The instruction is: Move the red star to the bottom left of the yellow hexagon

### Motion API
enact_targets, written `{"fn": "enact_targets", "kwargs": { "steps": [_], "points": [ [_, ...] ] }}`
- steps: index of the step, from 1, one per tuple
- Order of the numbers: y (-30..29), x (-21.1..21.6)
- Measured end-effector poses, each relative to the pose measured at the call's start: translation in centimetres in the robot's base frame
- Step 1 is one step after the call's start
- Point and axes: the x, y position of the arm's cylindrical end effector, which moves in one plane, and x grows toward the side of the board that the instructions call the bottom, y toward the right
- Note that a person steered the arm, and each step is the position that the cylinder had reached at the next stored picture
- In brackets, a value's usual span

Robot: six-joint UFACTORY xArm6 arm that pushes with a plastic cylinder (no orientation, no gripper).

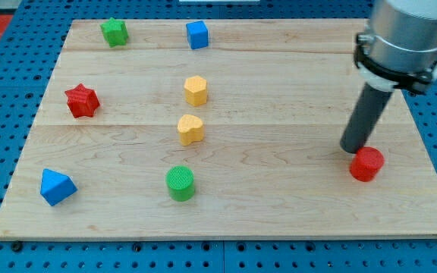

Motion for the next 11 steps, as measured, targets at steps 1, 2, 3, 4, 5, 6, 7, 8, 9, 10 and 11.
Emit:
{"fn": "enact_targets", "kwargs": {
  "steps": [1,2,3,4,5,6,7,8,9,10,11],
  "points": [
    [-0.2,1.7],
    [-0.1,1.4],
    [0.1,3.9],
    [-0.4,4.8],
    [-5.4,0.8],
    [-14.9,-1.0],
    [-19.2,0.6],
    [-23.1,1.7],
    [-31.1,-1.0],
    [-39.5,-3.3],
    [-42.3,-5.3]
  ]
}}
